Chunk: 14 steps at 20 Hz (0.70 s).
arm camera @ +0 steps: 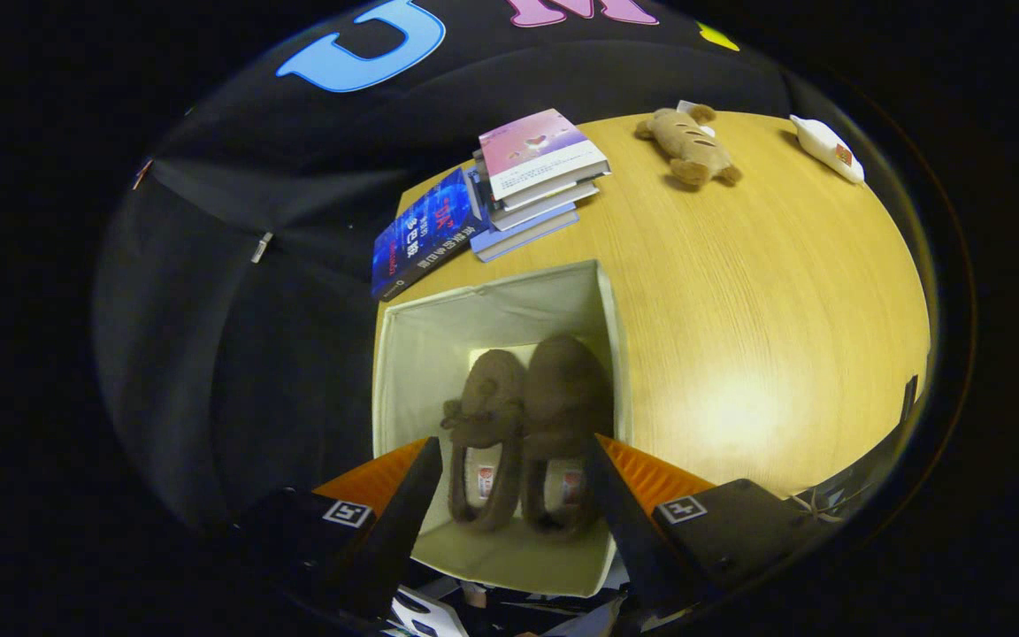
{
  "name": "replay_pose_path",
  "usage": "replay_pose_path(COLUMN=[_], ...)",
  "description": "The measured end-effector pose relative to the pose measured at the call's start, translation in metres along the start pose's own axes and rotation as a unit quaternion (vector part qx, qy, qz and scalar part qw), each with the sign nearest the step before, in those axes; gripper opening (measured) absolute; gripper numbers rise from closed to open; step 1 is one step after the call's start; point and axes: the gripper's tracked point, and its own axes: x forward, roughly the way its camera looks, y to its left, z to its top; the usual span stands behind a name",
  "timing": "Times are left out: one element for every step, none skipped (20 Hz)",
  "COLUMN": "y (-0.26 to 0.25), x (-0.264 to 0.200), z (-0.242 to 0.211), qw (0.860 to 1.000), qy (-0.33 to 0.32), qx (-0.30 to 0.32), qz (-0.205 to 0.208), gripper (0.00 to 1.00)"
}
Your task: Open the storage box then place both shoes into the box .Put the left shoe in first, then the right shoe, with the right side of both shoes facing outward in a uniform manner.
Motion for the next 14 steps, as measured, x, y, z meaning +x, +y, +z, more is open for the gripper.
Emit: replay_pose_path(y=[0.001, 0.001, 0.000, 0.000, -0.002, -0.005, -0.008, -0.011, -0.015, -0.022, -0.032, -0.044, -0.056, -0.068], x=[-0.001, -0.003, -0.006, -0.011, -0.017, -0.022, -0.029, -0.036, -0.044, -0.052, -0.061, -0.070, -0.080, -0.096], z=[0.001, 0.003, 0.002, 0.001, 0.001, 0.001, 0.004, 0.006, 0.009, 0.014, 0.019, 0.025, 0.032, 0.039], qw=[1.000, 1.000, 0.999, 0.999, 0.998, 0.998, 0.996, 0.995, 0.992, 0.990, 0.987, 0.985, 0.983, 0.980], qy=[-0.007, -0.014, -0.017, -0.020, -0.024, -0.030, -0.040, -0.049, -0.062, -0.075, -0.087, -0.101, -0.117, -0.132], qx=[-0.010, -0.019, -0.027, -0.036, -0.046, -0.059, -0.070, -0.083, -0.098, -0.112, -0.123, -0.130, -0.136, -0.141], qz=[0.000, 0.003, 0.007, 0.012, 0.017, 0.021, 0.028, 0.036, 0.046, 0.050, 0.049, 0.048, 0.044, 0.038], gripper=[0.99, 0.99, 0.99, 0.99, 0.99, 0.99, 0.99, 0.99, 0.99, 0.99, 0.99, 0.99, 0.99, 0.99])
